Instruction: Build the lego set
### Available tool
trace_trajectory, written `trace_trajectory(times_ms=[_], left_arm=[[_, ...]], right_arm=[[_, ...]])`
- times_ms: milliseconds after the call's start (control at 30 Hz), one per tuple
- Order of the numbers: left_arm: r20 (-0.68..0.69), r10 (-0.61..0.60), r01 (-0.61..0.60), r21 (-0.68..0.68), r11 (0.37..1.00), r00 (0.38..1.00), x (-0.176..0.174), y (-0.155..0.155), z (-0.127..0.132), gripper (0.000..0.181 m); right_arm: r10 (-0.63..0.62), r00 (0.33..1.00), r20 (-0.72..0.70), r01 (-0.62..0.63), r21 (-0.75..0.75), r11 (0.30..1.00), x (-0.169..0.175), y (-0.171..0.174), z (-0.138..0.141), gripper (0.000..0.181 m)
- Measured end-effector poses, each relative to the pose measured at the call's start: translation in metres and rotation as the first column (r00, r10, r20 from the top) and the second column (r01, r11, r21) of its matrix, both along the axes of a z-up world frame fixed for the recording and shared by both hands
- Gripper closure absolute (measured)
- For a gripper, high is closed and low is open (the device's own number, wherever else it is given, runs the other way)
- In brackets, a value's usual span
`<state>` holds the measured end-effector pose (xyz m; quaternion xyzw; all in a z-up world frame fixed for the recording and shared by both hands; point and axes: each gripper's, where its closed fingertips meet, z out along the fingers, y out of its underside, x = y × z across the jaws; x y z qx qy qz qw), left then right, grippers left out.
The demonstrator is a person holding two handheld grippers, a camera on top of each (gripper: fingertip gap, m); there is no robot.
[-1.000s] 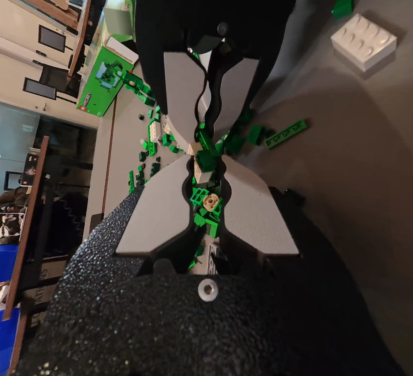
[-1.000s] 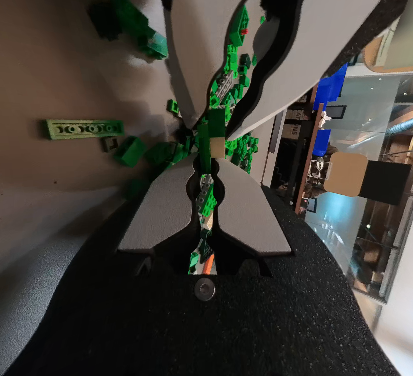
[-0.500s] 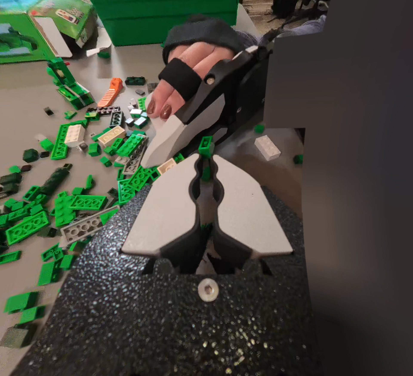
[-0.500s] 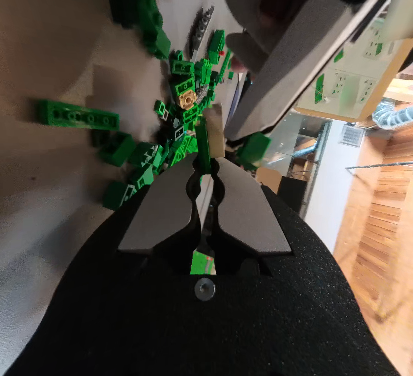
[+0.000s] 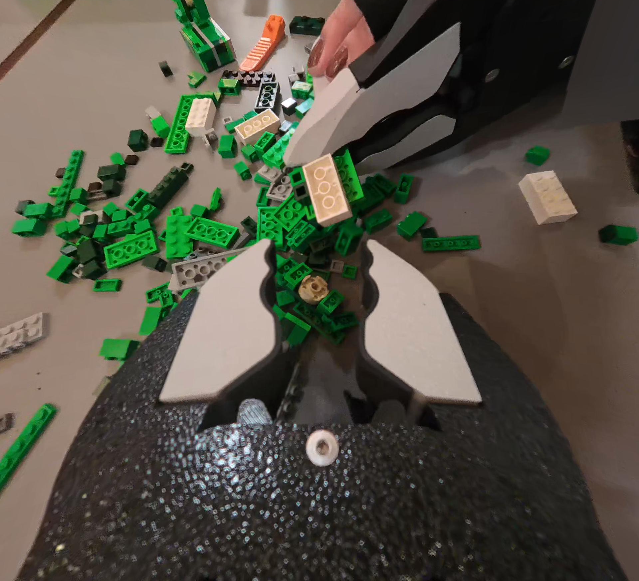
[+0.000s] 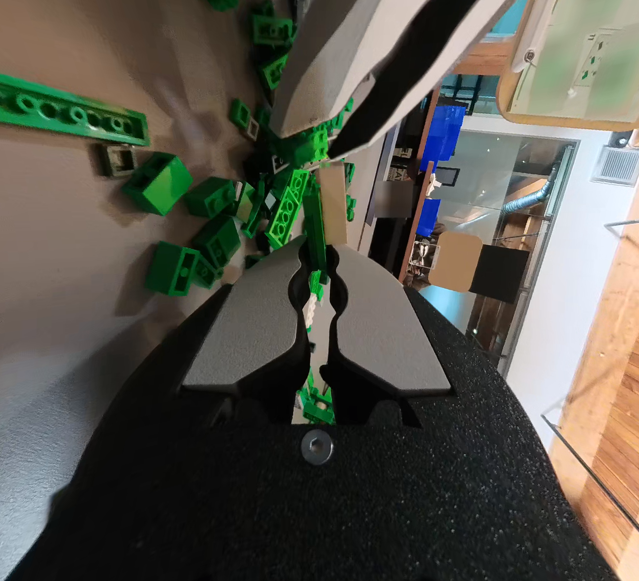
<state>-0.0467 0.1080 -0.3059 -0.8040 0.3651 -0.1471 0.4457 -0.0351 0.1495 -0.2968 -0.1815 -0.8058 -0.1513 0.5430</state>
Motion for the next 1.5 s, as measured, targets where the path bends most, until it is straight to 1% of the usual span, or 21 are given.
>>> trace_trajectory(times_ms=[67,200,333,433,567,600,667,767,800,867,933,1000,1100,1200,1233,1267,1333,1400,1500], left_arm=[[-0.072,-0.025,0.030,0.072,0.997,0.997,0.002,0.000,0.002,0.136],[-0.278,-0.061,0.129,0.231,0.964,0.959,0.009,-0.004,0.006,0.150],[-0.453,-0.057,0.219,0.316,0.923,0.890,0.011,-0.005,0.005,0.162],[-0.493,-0.053,0.254,0.351,0.901,0.868,0.013,-0.007,0.006,0.164],[-0.486,-0.048,0.278,0.416,0.866,0.873,0.018,-0.009,0.018,0.161],[-0.496,-0.050,0.285,0.411,0.866,0.867,0.018,-0.009,0.017,0.161],[-0.518,-0.073,0.313,0.392,0.865,0.852,0.020,-0.012,0.013,0.168],[-0.541,-0.068,0.320,0.387,0.865,0.838,0.020,-0.012,0.010,0.169],[-0.528,-0.063,0.303,0.380,0.874,0.847,0.020,-0.011,0.011,0.169],[-0.461,-0.064,0.246,0.346,0.905,0.885,0.019,-0.010,0.013,0.169],[-0.349,-0.062,0.181,0.320,0.930,0.935,0.017,-0.009,0.018,0.169],[-0.230,-0.057,0.125,0.292,0.948,0.971,0.016,-0.008,0.025,0.169],[-0.055,-0.044,0.056,0.240,0.969,0.997,0.015,-0.007,0.033,0.170],[0.101,-0.032,0.013,0.178,0.984,0.994,0.014,-0.005,0.038,0.170],[0.162,-0.021,-0.004,0.155,0.988,0.987,0.012,-0.005,0.041,0.170],[0.243,-0.028,-0.002,0.121,0.993,0.970,0.011,-0.006,0.045,0.171],[0.393,-0.023,-0.003,0.065,0.998,0.919,0.008,-0.006,0.052,0.171],[0.432,0.014,-0.031,0.032,0.999,0.902,0.000,-0.002,0.050,0.171],[0.369,0.084,-0.093,0.007,0.996,0.926,-0.012,0.004,0.039,0.170]], right_arm=[[0.009,1.000,0.006,-0.009,-0.004,1.000,0.000,-0.002,-0.001,0.175],[0.033,0.999,0.024,-0.032,-0.053,0.998,-0.001,-0.010,-0.004,0.175],[0.049,0.997,0.051,-0.042,-0.131,0.991,0.000,-0.017,-0.010,0.175],[0.050,0.997,0.058,-0.040,-0.167,0.985,0.001,-0.019,-0.011,0.175],[0.045,0.996,0.073,-0.029,-0.212,0.977,0.002,-0.020,-0.014,0.174],[0.045,0.996,0.079,-0.027,-0.220,0.975,0.003,-0.021,-0.015,0.174],[0.044,0.995,0.093,-0.022,-0.224,0.974,0.003,-0.021,-0.017,0.174],[0.043,0.994,0.101,-0.021,-0.210,0.978,0.004,-0.021,-0.018,0.174],[0.041,0.994,0.097,-0.022,-0.198,0.980,0.003,-0.020,-0.017,0.174],[0.041,0.996,0.077,-0.028,-0.163,0.986,0.002,-0.018,-0.014,0.174],[0.045,0.998,0.035,-0.041,-0.124,0.991,0.000,-0.017,-0.008,0.174],[0.050,0.999,-0.008,-0.051,-0.079,0.996,-0.002,-0.015,0.000,0.175],[0.065,0.996,-0.057,-0.066,-0.012,0.998,-0.004,-0.013,0.008,0.174],[0.085,0.993,-0.084,-0.081,0.046,0.996,-0.005,-0.012,0.011,0.174],[0.098,0.992,-0.085,-0.090,0.087,0.992,-0.005,-0.012,0.011,0.175],[0.113,0.989,-0.091,-0.101,0.132,0.986,-0.007,-0.013,0.012,0.175],[0.134,0.986,-0.100,-0.120,0.139,0.983,-0.010,-0.017,0.012,0.175],[0.124,0.989,-0.085,-0.112,0.126,0.986,-0.010,-0.016,0.009,0.174],[0.091,0.994,-0.068,-0.084,0.094,0.992,-0.007,-0.007,0.006,0.175]])
